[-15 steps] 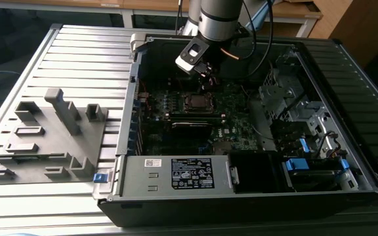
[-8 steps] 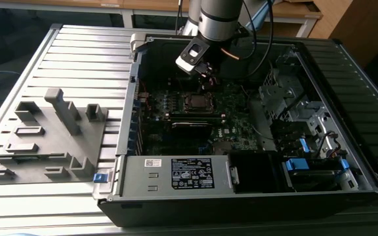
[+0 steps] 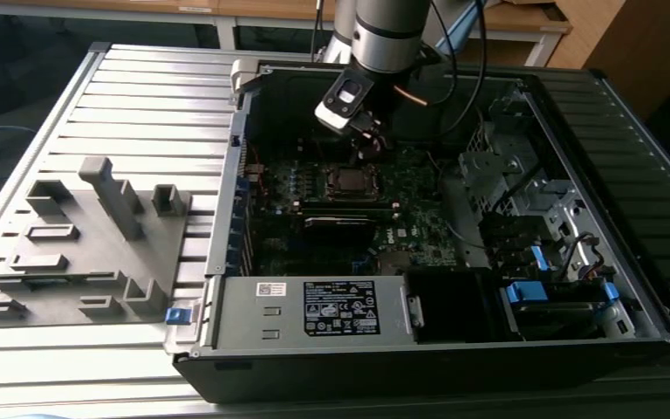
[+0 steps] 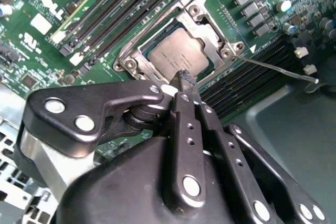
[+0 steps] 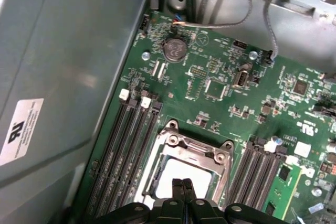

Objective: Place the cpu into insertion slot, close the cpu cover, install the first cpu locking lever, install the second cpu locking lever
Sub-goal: 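Close the cpu cover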

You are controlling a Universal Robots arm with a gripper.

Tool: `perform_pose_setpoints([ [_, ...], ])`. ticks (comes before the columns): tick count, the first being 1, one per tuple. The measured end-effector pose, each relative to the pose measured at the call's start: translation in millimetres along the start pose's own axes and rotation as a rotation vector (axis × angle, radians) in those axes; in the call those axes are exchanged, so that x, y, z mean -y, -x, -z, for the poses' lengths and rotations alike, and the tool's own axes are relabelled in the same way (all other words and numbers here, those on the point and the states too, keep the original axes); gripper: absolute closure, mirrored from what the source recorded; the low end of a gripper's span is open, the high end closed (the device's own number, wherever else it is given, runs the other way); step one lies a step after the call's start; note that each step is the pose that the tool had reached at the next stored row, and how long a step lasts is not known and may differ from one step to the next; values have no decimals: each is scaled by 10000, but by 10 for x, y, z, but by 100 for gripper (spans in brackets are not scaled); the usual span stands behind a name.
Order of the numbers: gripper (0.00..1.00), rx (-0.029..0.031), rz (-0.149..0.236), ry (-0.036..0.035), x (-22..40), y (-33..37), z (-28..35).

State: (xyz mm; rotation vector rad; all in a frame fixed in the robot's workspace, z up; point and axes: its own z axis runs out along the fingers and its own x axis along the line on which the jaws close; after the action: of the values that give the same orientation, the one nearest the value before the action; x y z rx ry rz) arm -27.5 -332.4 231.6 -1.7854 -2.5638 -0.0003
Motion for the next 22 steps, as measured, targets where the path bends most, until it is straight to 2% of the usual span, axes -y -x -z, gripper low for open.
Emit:
perform_pose_setpoints([
  [9,89,-6,1246,-8,0,0,-4],
  [16,89,-5,1376,-9,0,0,-5],
  [22,89,4,2382,-25,0,0,-10],
])
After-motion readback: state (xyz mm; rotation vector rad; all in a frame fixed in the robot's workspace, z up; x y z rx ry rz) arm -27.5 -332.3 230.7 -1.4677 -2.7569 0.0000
